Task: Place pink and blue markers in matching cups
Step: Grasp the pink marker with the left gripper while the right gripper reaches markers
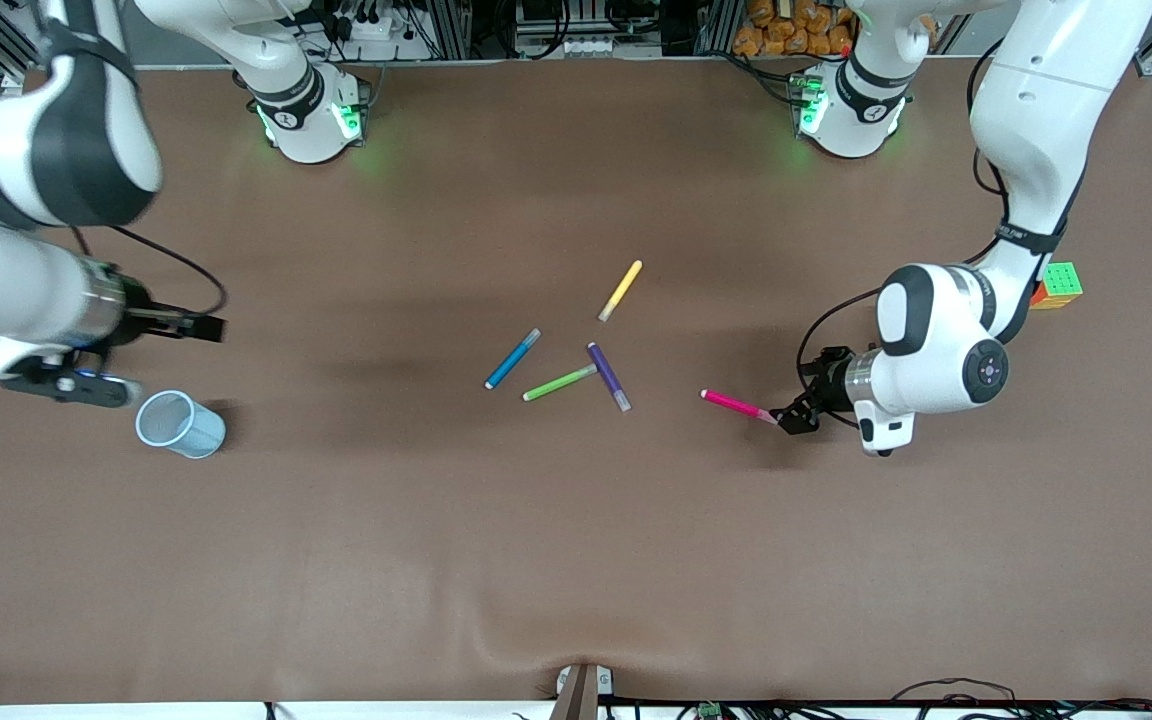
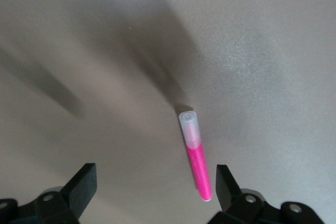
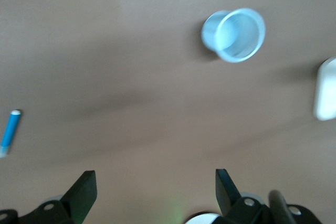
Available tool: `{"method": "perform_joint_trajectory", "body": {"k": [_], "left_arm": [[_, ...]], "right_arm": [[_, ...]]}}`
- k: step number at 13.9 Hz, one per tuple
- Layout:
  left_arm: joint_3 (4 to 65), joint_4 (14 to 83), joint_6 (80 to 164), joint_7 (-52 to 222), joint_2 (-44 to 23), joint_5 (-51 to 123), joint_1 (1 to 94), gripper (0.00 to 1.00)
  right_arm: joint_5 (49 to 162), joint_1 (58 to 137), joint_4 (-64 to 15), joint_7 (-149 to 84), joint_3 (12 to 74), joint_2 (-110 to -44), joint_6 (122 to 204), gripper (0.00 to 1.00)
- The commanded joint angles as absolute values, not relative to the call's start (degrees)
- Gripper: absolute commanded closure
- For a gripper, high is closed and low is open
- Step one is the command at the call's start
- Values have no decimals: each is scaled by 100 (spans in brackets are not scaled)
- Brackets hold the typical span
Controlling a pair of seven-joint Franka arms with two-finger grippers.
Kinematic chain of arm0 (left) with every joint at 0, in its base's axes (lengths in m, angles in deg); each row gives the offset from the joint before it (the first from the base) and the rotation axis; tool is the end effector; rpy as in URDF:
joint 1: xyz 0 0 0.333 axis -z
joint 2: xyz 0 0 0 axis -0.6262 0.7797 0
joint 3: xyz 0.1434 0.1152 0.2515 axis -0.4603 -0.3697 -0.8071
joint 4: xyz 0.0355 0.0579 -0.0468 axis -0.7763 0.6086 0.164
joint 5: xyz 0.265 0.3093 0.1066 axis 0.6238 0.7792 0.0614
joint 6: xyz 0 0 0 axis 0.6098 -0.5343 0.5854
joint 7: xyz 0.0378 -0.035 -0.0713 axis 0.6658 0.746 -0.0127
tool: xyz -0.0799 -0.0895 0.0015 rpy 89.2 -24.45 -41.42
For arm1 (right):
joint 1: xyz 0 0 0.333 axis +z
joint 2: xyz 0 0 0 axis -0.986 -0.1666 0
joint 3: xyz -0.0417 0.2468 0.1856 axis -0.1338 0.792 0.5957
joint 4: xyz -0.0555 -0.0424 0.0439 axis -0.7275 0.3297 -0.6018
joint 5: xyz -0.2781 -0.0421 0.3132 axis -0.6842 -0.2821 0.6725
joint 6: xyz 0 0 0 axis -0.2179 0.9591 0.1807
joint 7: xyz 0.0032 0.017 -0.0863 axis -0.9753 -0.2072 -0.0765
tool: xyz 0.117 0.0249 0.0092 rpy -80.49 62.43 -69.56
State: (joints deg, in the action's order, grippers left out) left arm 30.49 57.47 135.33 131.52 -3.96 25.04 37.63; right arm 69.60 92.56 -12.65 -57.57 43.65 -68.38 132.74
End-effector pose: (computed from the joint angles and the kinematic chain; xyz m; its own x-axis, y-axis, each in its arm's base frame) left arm 0.6091 -0.1551 0.1624 0.5161 0.7504 -0.4130 0.8300 -0.5572 0.0249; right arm 0.6242 0.0870 0.4678 0.9360 -0.2252 -0.2706 -0.2048 -0.9735 0.1018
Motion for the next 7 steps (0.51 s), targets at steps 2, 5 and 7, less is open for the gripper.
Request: {"method": "perform_joint_trajectory", "body": {"k": [2, 5, 7], "left_arm": [[3046, 5370, 13532, 13241, 28, 2155, 3798, 2], [3046, 5202, 13584, 13241, 248, 1988, 3806, 2], [3046, 5193, 13733, 13241, 354, 1979, 3824, 2]], "right_arm": [[7328, 9700, -1541, -6668, 4325, -6785, 13329, 0], [7424, 10166, -1874, -7746, 4333, -6785, 13688, 0], [7442, 10509, -2032, -8459, 4333, -6785, 13961, 0]]}}
